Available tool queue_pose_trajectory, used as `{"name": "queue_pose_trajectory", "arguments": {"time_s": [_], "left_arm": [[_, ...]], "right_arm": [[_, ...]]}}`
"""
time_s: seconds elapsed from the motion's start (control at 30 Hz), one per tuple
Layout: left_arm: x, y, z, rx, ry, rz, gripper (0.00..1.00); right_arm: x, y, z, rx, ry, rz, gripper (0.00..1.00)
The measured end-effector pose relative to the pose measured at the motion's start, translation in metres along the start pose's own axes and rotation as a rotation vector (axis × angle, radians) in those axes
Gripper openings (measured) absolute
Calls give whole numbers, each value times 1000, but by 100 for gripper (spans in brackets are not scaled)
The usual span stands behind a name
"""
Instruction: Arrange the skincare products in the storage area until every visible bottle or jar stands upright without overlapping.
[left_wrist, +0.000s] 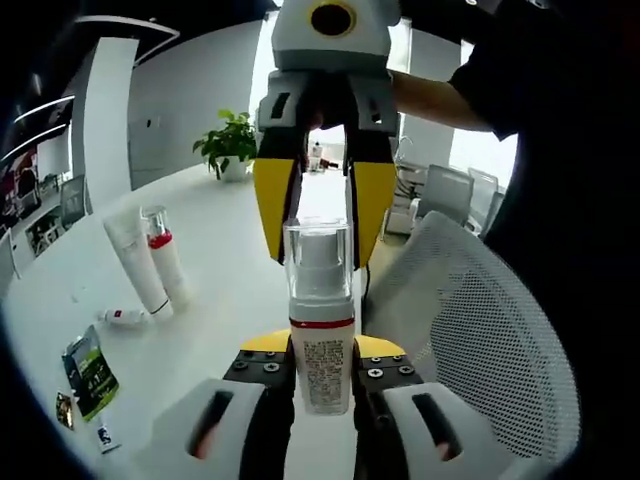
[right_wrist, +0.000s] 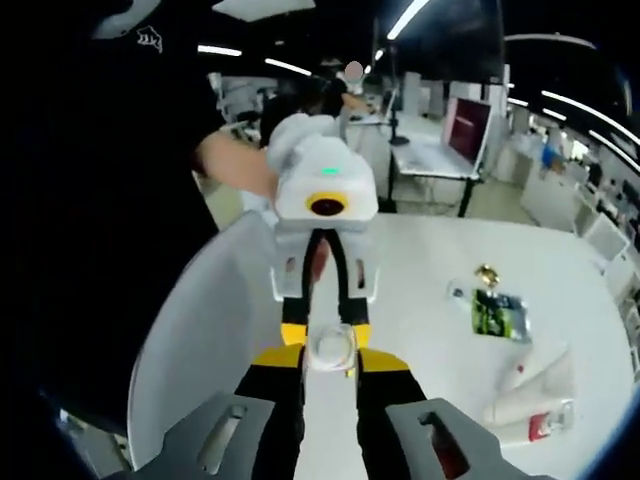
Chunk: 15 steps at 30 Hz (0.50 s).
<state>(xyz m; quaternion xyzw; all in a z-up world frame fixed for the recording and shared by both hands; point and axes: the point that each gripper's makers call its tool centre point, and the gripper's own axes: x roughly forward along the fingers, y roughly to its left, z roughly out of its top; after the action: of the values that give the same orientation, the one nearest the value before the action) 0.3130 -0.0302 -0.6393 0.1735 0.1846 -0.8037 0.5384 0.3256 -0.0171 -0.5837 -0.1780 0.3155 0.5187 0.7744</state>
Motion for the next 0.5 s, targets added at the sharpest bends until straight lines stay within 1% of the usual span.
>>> {"name": "queue_pose_trajectory", "arguments": {"time_s": [0.13,0.27,0.37,0.47,0.5], "left_arm": [[3,1,1,11,-6,-8,15],[7,5,0,7,-13,-10,15],[12,10,-2,-4,-11,-1,15],[17,17,-4,-35,-13,16,16],[19,22,-6,-48,-16,38,16]], "right_arm": [[0,-1,0,11,3,-5,8],[0,-5,-4,15,13,-11,8],[0,-8,-9,13,25,-22,8],[0,-14,-15,20,33,-36,8],[1,-18,-19,29,34,-47,8]]}}
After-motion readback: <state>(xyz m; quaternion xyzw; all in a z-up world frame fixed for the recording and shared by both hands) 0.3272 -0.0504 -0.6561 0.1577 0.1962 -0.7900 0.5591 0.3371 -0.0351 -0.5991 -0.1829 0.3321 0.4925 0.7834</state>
